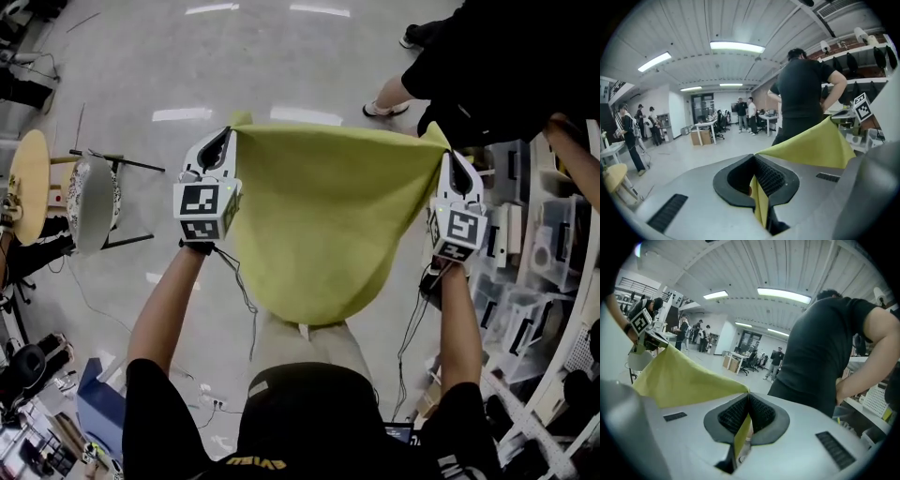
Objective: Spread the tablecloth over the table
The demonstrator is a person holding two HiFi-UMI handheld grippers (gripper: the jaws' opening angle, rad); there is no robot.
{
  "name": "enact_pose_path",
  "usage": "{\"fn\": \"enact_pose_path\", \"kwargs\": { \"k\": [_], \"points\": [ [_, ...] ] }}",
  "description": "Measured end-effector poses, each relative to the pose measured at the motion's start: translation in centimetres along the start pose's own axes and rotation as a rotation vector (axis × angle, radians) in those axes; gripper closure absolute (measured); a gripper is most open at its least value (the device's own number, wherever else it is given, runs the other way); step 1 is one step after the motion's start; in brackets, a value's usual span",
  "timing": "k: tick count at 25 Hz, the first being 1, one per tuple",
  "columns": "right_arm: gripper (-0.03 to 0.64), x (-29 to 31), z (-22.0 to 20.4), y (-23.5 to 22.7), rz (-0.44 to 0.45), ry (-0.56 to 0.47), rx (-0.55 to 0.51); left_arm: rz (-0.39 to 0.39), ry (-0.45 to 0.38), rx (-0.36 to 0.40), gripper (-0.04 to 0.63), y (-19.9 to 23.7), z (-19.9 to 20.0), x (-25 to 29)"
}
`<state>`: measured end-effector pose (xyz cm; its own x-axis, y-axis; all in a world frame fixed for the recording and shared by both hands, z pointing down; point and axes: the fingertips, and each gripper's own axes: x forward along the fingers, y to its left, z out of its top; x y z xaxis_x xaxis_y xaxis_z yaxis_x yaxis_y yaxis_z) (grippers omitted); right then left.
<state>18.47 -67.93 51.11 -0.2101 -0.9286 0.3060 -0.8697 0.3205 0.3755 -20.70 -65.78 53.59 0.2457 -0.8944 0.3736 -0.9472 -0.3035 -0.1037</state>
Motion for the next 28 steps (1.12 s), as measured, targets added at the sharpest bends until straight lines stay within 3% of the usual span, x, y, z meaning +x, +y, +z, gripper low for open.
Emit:
{"fn": "enact_pose_path", "kwargs": {
  "k": [3,7,13,28],
  "points": [
    [0.612,2.6,-2.0,0.5,0.007,0.033,0.030,-0.011,-0.003,-0.018,0.578,0.3,-1.9,2.5],
    [0.612,5.9,-5.1,1.2,0.016,0.097,0.064,-0.021,0.011,0.063,0.577,0.5,-4.6,5.4],
    [0.612,10.6,-9.7,3.0,0.019,0.155,0.114,-0.059,0.118,0.079,0.577,0.6,-10.0,9.8],
    [0.612,16.8,-19.6,8.6,0.080,0.310,0.010,-0.025,0.261,0.061,0.577,0.8,-20.3,15.8]
  ]
}}
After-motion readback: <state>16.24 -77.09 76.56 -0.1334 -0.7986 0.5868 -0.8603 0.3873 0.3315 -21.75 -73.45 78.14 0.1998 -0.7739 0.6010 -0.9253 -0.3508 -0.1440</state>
